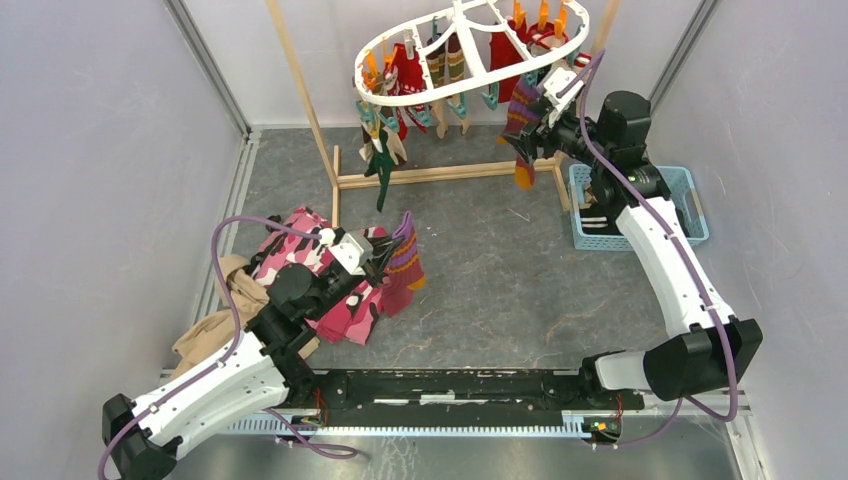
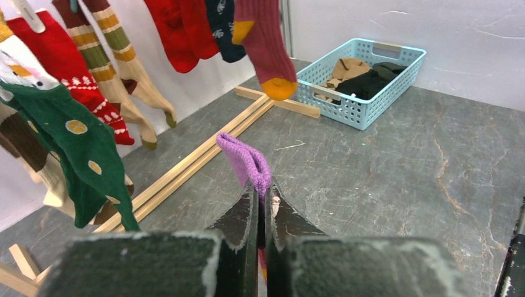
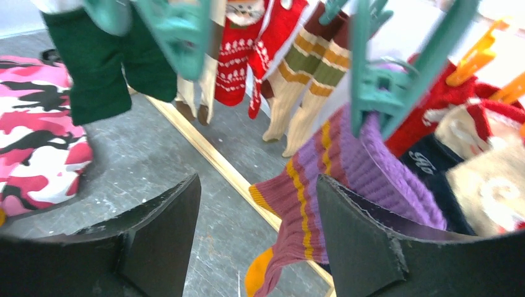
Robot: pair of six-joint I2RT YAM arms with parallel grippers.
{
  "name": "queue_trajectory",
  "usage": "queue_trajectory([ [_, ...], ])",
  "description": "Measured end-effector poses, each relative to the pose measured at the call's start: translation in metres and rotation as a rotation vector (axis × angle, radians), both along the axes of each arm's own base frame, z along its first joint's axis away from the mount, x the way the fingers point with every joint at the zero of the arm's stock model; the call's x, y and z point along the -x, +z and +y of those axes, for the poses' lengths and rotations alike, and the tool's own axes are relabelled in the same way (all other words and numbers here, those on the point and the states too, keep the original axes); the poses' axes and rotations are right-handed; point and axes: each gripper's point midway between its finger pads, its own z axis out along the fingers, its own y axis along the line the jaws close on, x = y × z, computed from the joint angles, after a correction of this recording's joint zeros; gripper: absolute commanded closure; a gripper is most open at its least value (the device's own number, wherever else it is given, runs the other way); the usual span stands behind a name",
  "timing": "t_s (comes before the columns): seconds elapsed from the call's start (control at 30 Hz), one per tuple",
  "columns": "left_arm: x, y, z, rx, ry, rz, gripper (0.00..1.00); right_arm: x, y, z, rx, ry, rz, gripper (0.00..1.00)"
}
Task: Clip the socks to the hanger
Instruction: Rotate the hanger at the clothesline.
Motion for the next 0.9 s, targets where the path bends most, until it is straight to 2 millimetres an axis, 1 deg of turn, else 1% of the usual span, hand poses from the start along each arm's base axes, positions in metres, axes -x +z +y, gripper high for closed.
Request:
queue_trajectory([
  [0.23,0.006,-0.001,-0.009,-0.007,-0.059,-0.007,0.98,0.02,0.016,0.02,-0.026,0.168,-0.034,0.14],
  [0.43,0.009,-0.007,-0.019,-0.026,-0.108,0.002,0.98,0.026,0.04,0.023,-0.04,0.196,-0.083,0.1],
  [0.57,0.011,-0.009,-0.024,-0.025,-0.136,0.012,0.98,0.023,0.052,0.017,-0.051,0.171,-0.107,0.1],
  [0.7,0.013,-0.009,-0.027,-0.02,-0.157,0.013,0.98,0.016,0.053,0.005,-0.067,0.144,-0.103,0.1],
  [0.8,0.014,-0.009,-0.029,-0.019,-0.168,0.014,0.98,0.011,0.052,0.004,-0.087,0.164,-0.097,0.1],
  [0.9,0.015,-0.009,-0.031,-0.019,-0.178,0.014,0.98,0.007,0.051,0.011,-0.12,0.207,-0.082,0.1],
])
